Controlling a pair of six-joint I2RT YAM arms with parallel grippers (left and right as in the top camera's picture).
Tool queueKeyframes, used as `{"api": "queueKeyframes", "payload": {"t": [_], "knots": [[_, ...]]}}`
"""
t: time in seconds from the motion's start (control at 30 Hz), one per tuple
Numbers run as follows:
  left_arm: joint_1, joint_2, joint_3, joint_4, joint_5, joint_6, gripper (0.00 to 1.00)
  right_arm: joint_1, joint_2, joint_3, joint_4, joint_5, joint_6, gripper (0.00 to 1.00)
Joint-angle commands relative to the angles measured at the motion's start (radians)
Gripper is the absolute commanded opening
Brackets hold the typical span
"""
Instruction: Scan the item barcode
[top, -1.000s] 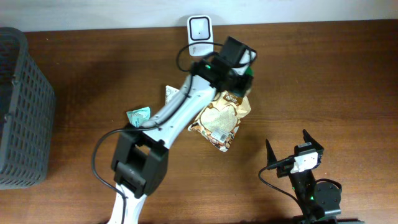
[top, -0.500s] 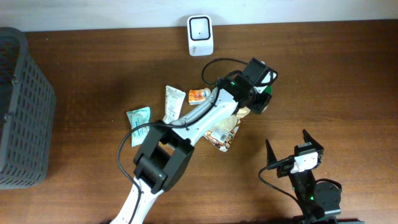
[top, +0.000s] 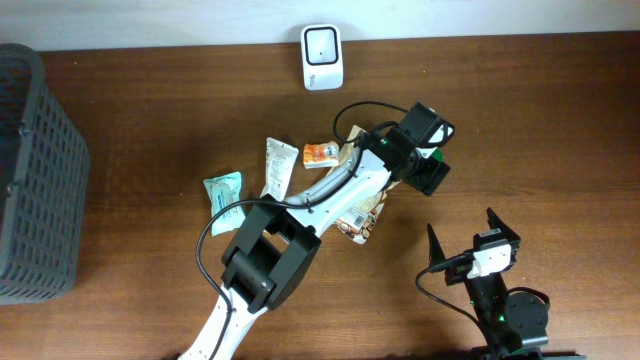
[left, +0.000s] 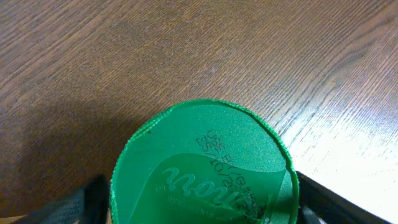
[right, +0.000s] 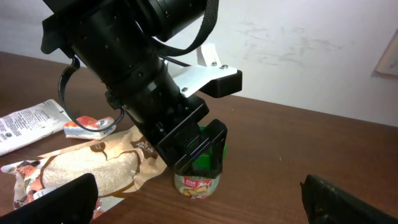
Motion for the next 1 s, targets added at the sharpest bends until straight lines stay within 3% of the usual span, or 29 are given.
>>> {"api": "queueKeyframes", "payload": {"t": [0.0,0.17,0.37,0.6,0.97], "knots": [[0.005,0.008,0.014,0.003,0.003,0.005,0.92,0.009,-0.005,-0.007,-0.003,0.009,0.0,0.98],[0.024,-0.01,0.051,-0.011,0.005,0.006,0.94,0.009,-0.005,-0.007,-0.003,0.009,0.0,0.98],[0.123,-0.125,0.15,-0.14,0.008,0.006,1.0,0.009,-0.005,-0.007,-0.003,0.009,0.0,0.98],[0.286,-0.261,0.167,-0.292,0.039,0.021,0.99,0.009,-0.005,-0.007,-0.003,0.009,0.0,0.98],[0.446,-0.288,0.167,-0.454,0.064,0.021,0.99,0.009,-0.005,-0.007,-0.003,0.009,0.0,0.98]]}}
